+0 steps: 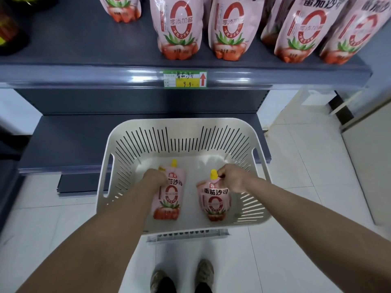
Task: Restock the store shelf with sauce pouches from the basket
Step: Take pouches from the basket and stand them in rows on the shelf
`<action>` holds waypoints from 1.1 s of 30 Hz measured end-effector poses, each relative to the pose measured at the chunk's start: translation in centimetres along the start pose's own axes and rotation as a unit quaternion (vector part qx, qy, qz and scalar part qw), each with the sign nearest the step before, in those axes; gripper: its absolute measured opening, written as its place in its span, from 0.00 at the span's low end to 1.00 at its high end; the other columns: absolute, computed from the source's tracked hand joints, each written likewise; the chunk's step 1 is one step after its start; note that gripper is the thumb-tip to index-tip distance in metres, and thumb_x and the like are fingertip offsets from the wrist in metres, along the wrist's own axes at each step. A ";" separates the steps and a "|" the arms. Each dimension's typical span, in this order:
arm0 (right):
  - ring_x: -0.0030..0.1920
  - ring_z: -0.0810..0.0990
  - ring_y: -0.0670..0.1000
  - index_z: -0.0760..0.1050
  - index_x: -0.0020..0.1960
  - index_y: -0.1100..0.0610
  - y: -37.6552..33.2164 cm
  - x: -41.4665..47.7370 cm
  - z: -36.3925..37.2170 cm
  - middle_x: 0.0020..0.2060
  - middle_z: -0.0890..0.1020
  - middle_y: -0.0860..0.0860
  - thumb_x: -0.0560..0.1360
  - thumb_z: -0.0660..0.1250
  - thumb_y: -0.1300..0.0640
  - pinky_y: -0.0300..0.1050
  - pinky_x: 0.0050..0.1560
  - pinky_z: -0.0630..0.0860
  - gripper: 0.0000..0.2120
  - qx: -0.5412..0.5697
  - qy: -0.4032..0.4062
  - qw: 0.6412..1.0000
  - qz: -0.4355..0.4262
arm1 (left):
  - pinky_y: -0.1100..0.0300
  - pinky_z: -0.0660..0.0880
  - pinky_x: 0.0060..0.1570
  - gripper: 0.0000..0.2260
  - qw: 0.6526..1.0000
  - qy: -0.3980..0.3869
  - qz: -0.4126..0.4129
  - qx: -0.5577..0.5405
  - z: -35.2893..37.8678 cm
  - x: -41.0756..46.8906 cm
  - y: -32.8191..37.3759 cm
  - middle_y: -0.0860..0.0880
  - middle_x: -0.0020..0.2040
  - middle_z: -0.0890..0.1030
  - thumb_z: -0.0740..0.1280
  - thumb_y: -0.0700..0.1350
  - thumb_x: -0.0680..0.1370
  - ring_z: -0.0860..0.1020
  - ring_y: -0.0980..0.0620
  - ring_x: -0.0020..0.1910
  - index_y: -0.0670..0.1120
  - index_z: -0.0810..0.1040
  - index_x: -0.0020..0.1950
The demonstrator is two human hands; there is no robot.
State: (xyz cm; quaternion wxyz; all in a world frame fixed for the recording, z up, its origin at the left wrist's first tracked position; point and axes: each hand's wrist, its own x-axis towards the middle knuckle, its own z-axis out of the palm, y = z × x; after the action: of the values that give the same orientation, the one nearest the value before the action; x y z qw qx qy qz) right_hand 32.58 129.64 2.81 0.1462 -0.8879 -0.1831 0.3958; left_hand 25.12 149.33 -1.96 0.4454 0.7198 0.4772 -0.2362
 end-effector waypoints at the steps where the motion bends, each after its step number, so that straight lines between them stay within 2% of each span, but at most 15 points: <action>1: 0.51 0.80 0.53 0.81 0.55 0.63 0.0 0.2 0.2 0.49 0.83 0.56 0.74 0.70 0.59 0.43 0.55 0.74 0.12 0.007 0.018 1.000 0.005 | 0.55 0.78 0.47 0.08 1.000 0.001 0.015 0.017 -0.2 -0.2 -0.1 0.39 0.55 0.80 0.69 0.38 0.74 0.79 0.42 0.56 0.35 0.76 0.49; 3: 0.50 0.81 0.53 0.82 0.53 0.63 -0.3 0.2 0.3 0.48 0.84 0.56 0.74 0.69 0.59 0.42 0.53 0.76 0.10 -0.002 0.048 0.999 0.011 | 0.60 0.74 0.33 0.10 0.999 0.006 0.040 0.004 -0.6 -0.6 0.0 0.40 0.52 0.81 0.71 0.39 0.73 0.80 0.45 0.47 0.39 0.71 0.37; 4: 0.47 0.81 0.53 0.82 0.51 0.62 -0.7 0.0 0.2 0.47 0.84 0.56 0.75 0.68 0.60 0.40 0.50 0.75 0.08 -0.015 0.058 0.998 0.009 | 0.62 0.72 0.29 0.11 0.999 0.007 0.049 -0.009 -0.9 -1.5 0.3 0.39 0.53 0.81 0.71 0.38 0.73 0.79 0.46 0.42 0.40 0.70 0.36; 6: 0.43 0.78 0.51 0.82 0.50 0.62 -1.9 -0.8 -0.6 0.41 0.81 0.52 0.76 0.66 0.60 0.39 0.45 0.72 0.08 -0.032 0.082 0.996 -0.006 | 0.63 0.71 0.27 0.06 0.997 0.023 0.067 -0.016 -1.8 -2.7 0.7 0.39 0.55 0.81 0.70 0.38 0.73 0.77 0.51 0.34 0.38 0.74 0.44; 7: 0.42 0.76 0.50 0.81 0.50 0.62 -2.6 -1.4 -1.2 0.40 0.79 0.51 0.77 0.65 0.59 0.38 0.44 0.70 0.08 -0.033 0.096 0.995 -0.014 | 0.64 0.71 0.28 0.10 0.996 0.033 0.076 -0.024 -2.3 -3.0 1.0 0.39 0.54 0.81 0.70 0.38 0.73 0.76 0.53 0.32 0.36 0.75 0.52; 8: 0.42 0.76 0.50 0.81 0.51 0.61 -3.4 -2.1 -2.1 0.38 0.77 0.50 0.78 0.64 0.58 0.39 0.44 0.69 0.09 -0.031 0.110 0.993 -0.023 | 0.64 0.72 0.30 0.16 0.995 0.034 0.086 -0.025 -3.1 -4.3 1.4 0.40 0.52 0.80 0.69 0.38 0.74 0.76 0.52 0.33 0.36 0.73 0.59; 10: 0.41 0.75 0.51 0.80 0.50 0.62 -5.3 -3.5 -4.1 0.36 0.76 0.50 0.78 0.63 0.57 0.40 0.43 0.69 0.10 -0.042 0.142 0.988 -0.048 | 0.63 0.74 0.37 0.20 0.992 0.057 0.108 -0.038 -4.8 -6.1 2.3 0.41 0.48 0.79 0.70 0.39 0.74 0.80 0.48 0.42 0.35 0.70 0.64; 15: 0.39 0.71 0.54 0.79 0.46 0.66 -10.4 -8.2 -9.9 0.34 0.74 0.54 0.78 0.63 0.58 0.42 0.40 0.64 0.11 -0.084 0.207 0.965 -0.135 | 0.55 0.78 0.43 0.12 0.979 0.090 0.171 -0.065 -10.0 -11.8 5.1 0.42 0.46 0.81 0.69 0.39 0.74 0.79 0.46 0.43 0.34 0.77 0.55; 17: 0.40 0.71 0.54 0.79 0.45 0.67 -12.3 -10.0 -12.2 0.36 0.76 0.58 0.77 0.63 0.59 0.42 0.39 0.63 0.11 -0.095 0.230 0.954 -0.167 | 0.61 0.77 0.37 0.03 0.970 0.106 0.198 -0.093 -12.3 -14.5 6.3 0.44 0.42 0.80 0.68 0.37 0.74 0.78 0.48 0.39 0.38 0.77 0.45; 20: 0.33 0.68 0.53 0.69 0.28 0.61 -14.9 -12.5 -15.3 0.27 0.71 0.54 0.76 0.65 0.60 0.45 0.30 0.60 0.18 -0.091 0.274 0.934 -0.209 | 0.65 0.73 0.25 0.10 0.954 0.144 0.226 -0.137 -15.4 -18.4 8.0 0.48 0.33 0.76 0.68 0.36 0.74 0.75 0.53 0.32 0.43 0.72 0.34; 22: 0.29 0.63 0.51 0.59 0.26 0.57 -16.8 -13.8 -17.1 0.25 0.63 0.51 0.75 0.66 0.61 0.44 0.29 0.58 0.23 -0.066 0.293 0.926 -0.229 | 0.61 0.76 0.28 0.07 0.941 0.152 0.241 -0.182 -17.4 -20.4 8.7 0.44 0.39 0.79 0.68 0.33 0.73 0.77 0.50 0.35 0.41 0.74 0.36; 25: 0.31 0.65 0.51 0.61 0.27 0.58 -19.7 -15.0 -19.3 0.26 0.64 0.51 0.75 0.66 0.61 0.45 0.34 0.62 0.21 -0.033 0.307 0.916 -0.255 | 0.52 0.79 0.45 0.07 0.916 0.172 0.274 -0.237 -20.6 -22.7 9.4 0.41 0.48 0.82 0.69 0.31 0.71 0.80 0.44 0.45 0.38 0.79 0.48; 27: 0.33 0.68 0.53 0.62 0.26 0.58 -21.9 -15.4 -20.4 0.26 0.65 0.51 0.75 0.67 0.61 0.45 0.37 0.65 0.22 -0.021 0.328 0.905 -0.272 | 0.49 0.79 0.49 0.10 0.901 0.188 0.289 -0.264 -22.8 -23.9 9.5 0.42 0.49 0.83 0.69 0.32 0.72 0.81 0.44 0.47 0.39 0.79 0.52; 30: 0.35 0.70 0.53 0.63 0.27 0.58 -25.3 -15.3 -21.8 0.26 0.68 0.52 0.75 0.67 0.59 0.45 0.36 0.66 0.21 -0.012 0.352 0.892 -0.284 | 0.52 0.77 0.46 0.10 0.883 0.207 0.303 -0.294 -26.2 -24.6 9.7 0.43 0.48 0.82 0.67 0.31 0.73 0.79 0.45 0.45 0.39 0.78 0.52; 33: 0.36 0.70 0.54 0.65 0.28 0.59 -28.6 -14.2 -22.9 0.27 0.68 0.53 0.76 0.67 0.59 0.44 0.32 0.62 0.20 -0.019 0.372 0.884 -0.282 | 0.57 0.75 0.38 0.08 0.874 0.216 0.307 -0.308 -29.2 -24.2 9.9 0.46 0.43 0.80 0.66 0.29 0.73 0.78 0.46 0.44 0.42 0.76 0.43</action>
State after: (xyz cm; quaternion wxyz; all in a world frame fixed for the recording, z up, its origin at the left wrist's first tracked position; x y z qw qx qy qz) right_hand 35.14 146.28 38.34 0.2922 -0.8835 -0.3652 -0.0252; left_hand 21.01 161.66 35.08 0.5802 0.6898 0.3653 0.2329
